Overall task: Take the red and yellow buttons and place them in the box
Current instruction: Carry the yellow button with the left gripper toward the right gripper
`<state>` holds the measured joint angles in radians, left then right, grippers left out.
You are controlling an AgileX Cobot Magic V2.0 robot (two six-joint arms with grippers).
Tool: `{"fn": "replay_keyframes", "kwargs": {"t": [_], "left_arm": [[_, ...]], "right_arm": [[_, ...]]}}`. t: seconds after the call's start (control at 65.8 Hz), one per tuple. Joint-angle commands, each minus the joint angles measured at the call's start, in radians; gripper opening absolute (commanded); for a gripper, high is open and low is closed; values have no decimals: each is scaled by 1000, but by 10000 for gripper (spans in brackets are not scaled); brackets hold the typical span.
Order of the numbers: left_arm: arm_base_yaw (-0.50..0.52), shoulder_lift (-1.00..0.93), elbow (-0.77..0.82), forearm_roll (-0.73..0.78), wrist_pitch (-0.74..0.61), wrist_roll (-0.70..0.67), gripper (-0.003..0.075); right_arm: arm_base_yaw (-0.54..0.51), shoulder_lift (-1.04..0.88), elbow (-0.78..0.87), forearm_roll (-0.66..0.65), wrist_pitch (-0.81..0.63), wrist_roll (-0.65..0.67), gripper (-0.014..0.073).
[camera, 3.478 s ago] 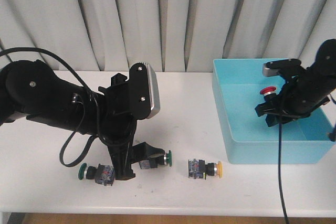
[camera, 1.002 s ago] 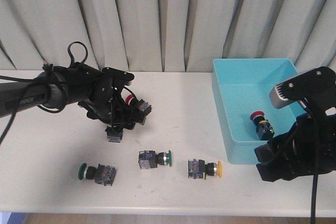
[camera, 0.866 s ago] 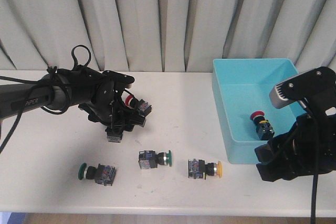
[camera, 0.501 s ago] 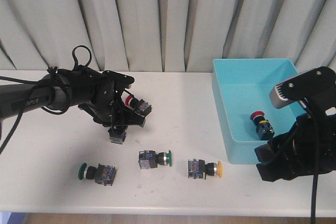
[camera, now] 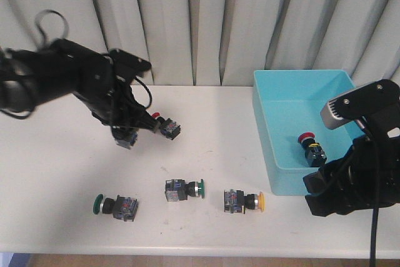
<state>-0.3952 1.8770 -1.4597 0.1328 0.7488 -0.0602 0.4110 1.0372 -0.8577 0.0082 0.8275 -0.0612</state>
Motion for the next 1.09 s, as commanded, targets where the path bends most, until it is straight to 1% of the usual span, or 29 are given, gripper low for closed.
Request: {"fn": "replay_keyframes", "kwargs": {"t": [0.0,0.122,0.197,0.304,0.38,0.547,0.592,0.699,0.79,0.851,0.896,0.942,1.018,1.078], "left_arm": [[3,-173,53,0,-61,30,157],[3,-317,200,-11,-130,77,157],[3,-391,280,-52,-160,134,157],[3,-468,374,-211,-191,292,157],[3,-488,413,-363,-193,449,157],[3,-479,433,-768,-147,896,157],[3,-473,433,-888,-129,1031,157],[3,-460,432,-1114,-66,1308,157],[3,-448,432,-1271,19,1500,157],[3,-437,432,-1359,90,1622,157],[3,-431,432,-1426,159,1726,157],[3,-425,432,-1466,219,1791,157],[3,-417,432,-1514,288,1871,157],[3,-415,432,-1534,318,1906,157]], "right_arm": [[1,-18,-27,-3,-51,0,391],[1,-18,-27,-8,-50,0,391],[1,-18,-27,-8,-50,0,391],[1,-18,-27,-8,-51,0,391],[1,-18,-27,-8,-51,0,391],[1,-18,-27,0,-50,-6,391],[1,-18,-27,0,-47,-19,391],[1,-18,-27,9,-44,-77,398],[1,-18,-27,55,-52,-185,438],[1,-12,-27,117,-65,-274,476],[1,-3,-27,174,-71,-374,514],[1,8,-27,252,-76,-476,545],[1,43,-27,387,-72,-711,587],[1,72,-27,500,-71,-872,595]]}}
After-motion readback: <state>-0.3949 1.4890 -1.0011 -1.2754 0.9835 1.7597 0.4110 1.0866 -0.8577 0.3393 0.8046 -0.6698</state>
